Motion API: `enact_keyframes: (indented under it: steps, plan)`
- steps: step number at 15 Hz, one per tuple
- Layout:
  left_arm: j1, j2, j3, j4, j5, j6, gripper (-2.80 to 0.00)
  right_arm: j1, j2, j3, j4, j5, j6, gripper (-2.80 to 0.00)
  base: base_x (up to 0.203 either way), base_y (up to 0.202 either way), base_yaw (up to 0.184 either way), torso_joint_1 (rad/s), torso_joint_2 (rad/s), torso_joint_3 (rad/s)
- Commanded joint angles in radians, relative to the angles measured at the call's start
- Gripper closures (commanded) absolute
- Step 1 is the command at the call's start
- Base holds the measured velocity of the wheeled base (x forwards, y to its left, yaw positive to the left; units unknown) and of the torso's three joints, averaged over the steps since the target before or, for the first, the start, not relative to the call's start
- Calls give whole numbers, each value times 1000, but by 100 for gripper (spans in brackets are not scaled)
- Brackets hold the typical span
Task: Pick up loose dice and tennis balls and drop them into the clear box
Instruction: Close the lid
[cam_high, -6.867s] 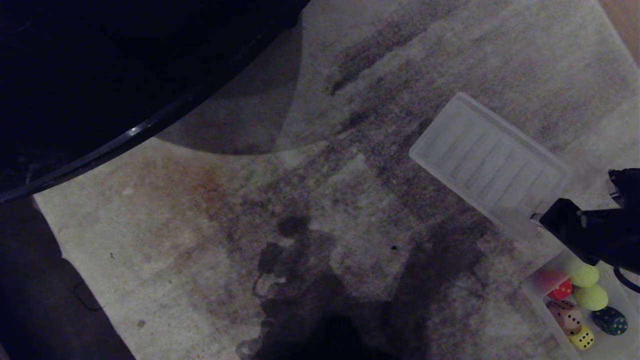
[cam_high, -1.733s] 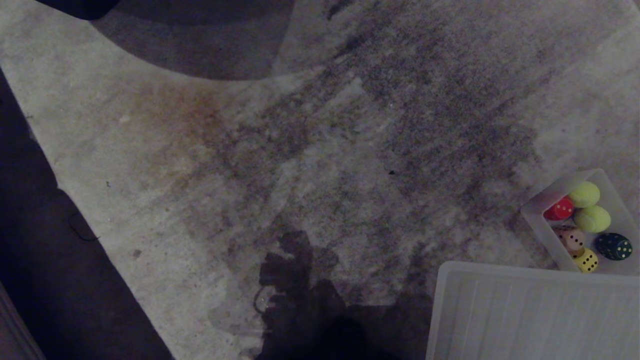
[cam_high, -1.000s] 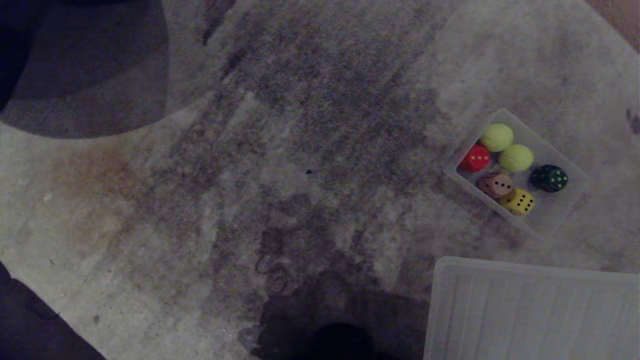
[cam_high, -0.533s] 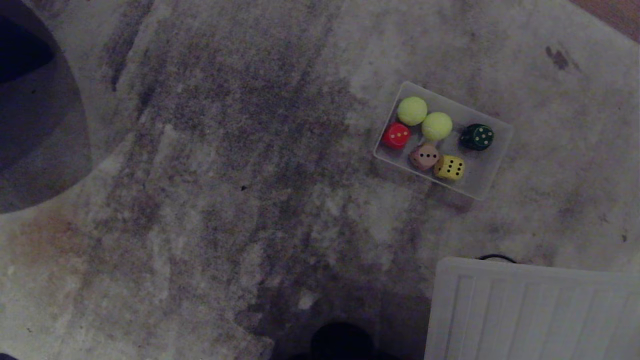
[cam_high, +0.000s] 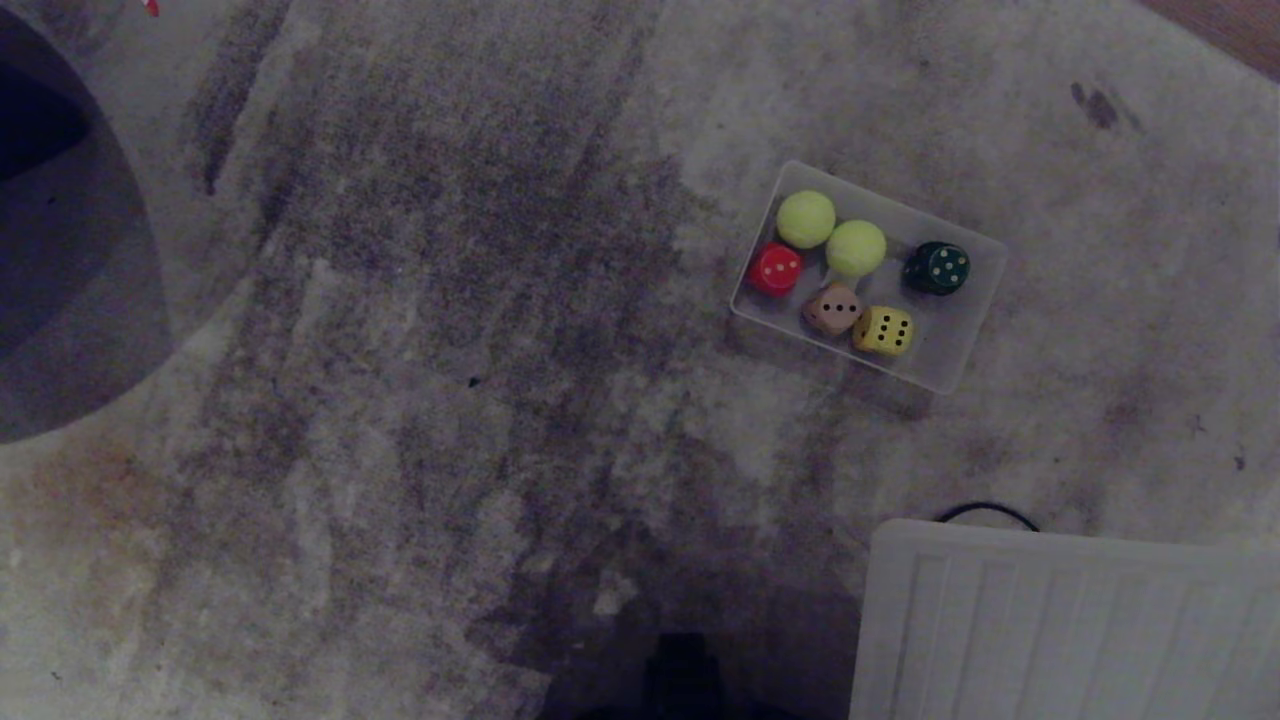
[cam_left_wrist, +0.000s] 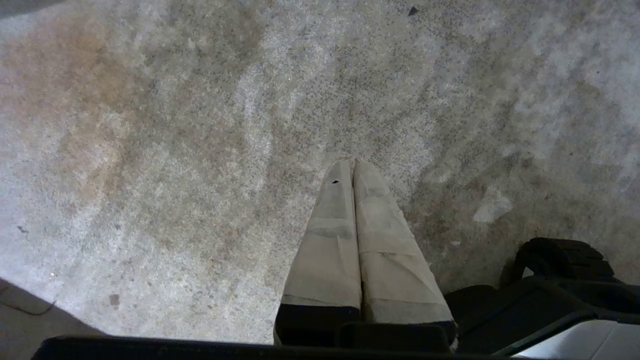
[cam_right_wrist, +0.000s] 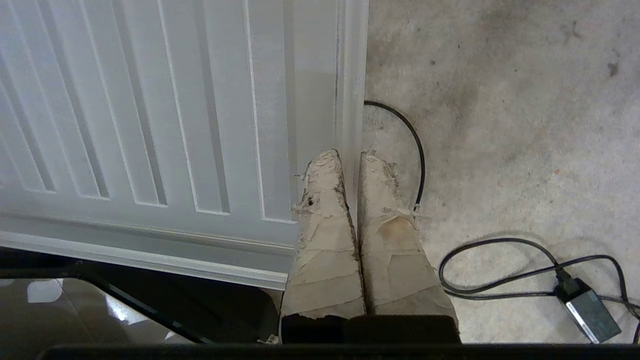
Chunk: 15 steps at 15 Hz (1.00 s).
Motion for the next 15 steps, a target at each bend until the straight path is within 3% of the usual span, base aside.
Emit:
enact_keyframes:
  steps: [1,4,15]
  plan:
    - [0,0,2,-1,1,-2,0,0,1,0,2,0,0,0,0,0,0,0,0,0]
    - [0,0,2,-1,1,-2,0,0,1,0,1,0,0,0,0,0,0,1,0,-34]
    - [0,0,2,-1,1,1,0,0,1,-3,8,12,0,0,0,0,0,3,2,-195]
